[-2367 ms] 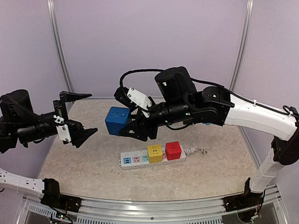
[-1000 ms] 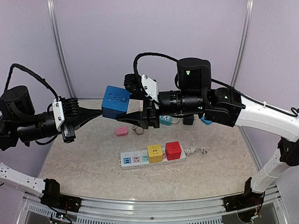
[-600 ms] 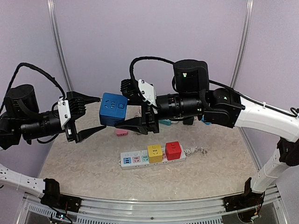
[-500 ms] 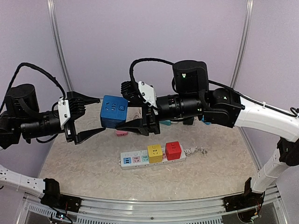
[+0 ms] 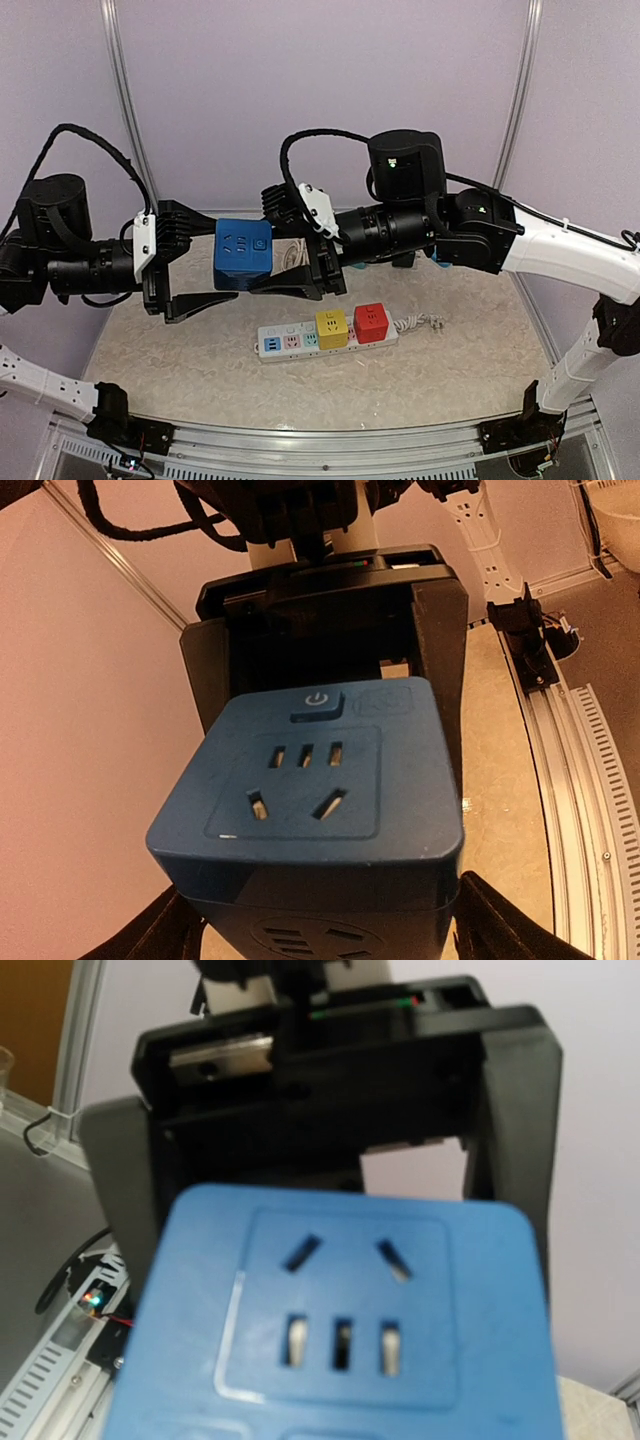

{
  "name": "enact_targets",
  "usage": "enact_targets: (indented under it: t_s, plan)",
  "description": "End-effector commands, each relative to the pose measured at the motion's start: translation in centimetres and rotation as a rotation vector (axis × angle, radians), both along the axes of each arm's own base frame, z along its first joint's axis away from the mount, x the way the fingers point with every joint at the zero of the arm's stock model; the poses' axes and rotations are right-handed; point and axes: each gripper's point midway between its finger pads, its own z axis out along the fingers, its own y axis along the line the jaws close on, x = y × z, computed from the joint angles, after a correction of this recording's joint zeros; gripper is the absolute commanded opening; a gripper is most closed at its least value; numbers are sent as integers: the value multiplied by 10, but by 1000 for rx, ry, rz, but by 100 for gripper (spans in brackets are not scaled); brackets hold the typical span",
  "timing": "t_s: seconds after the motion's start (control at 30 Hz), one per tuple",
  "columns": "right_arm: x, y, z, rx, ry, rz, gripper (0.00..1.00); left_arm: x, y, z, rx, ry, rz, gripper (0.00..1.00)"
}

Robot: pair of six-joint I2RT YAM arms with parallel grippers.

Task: Insert the plug
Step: Adjust the plug.

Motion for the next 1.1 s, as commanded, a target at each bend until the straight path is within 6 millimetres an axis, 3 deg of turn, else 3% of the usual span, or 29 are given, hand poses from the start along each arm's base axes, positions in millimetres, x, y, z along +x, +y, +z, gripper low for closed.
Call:
enact_targets:
  t_s: [0.0, 0.3, 0.53, 0.57, 0.6, 0.67, 0.7, 0.77, 0.9, 1.07]
  plan:
    - [-9, 3, 13, 31, -13, 40, 0, -1, -2, 10, -33, 14, 3, 77]
    - [-9, 8, 13, 35, -20, 38, 0, 0, -6, 7, -27, 5, 10, 48]
    - [-5, 11, 6, 21, -9, 18, 0, 3, -4, 8, -35, -14, 26, 0]
    - [-3, 11, 7, 24, -8, 10, 0, 4, -4, 9, -38, -18, 31, 0]
    - [-2, 11, 7, 28, -8, 0, 11, 5, -3, 10, -45, -21, 39, 0]
    - [2, 11, 8, 42, -7, -29, 49, 8, -2, 11, -56, -30, 54, 0]
    - [5, 10, 8, 51, -8, -45, 62, 9, -1, 13, -64, -37, 61, 0]
    - [9, 8, 11, 72, -13, -72, 81, 13, 1, 17, -79, -50, 81, 0]
    - [11, 3, 16, 104, -11, -98, 94, 19, 5, 21, -96, -62, 107, 0]
    - [13, -3, 22, 127, 13, -127, 100, 26, 10, 21, -113, -62, 148, 0]
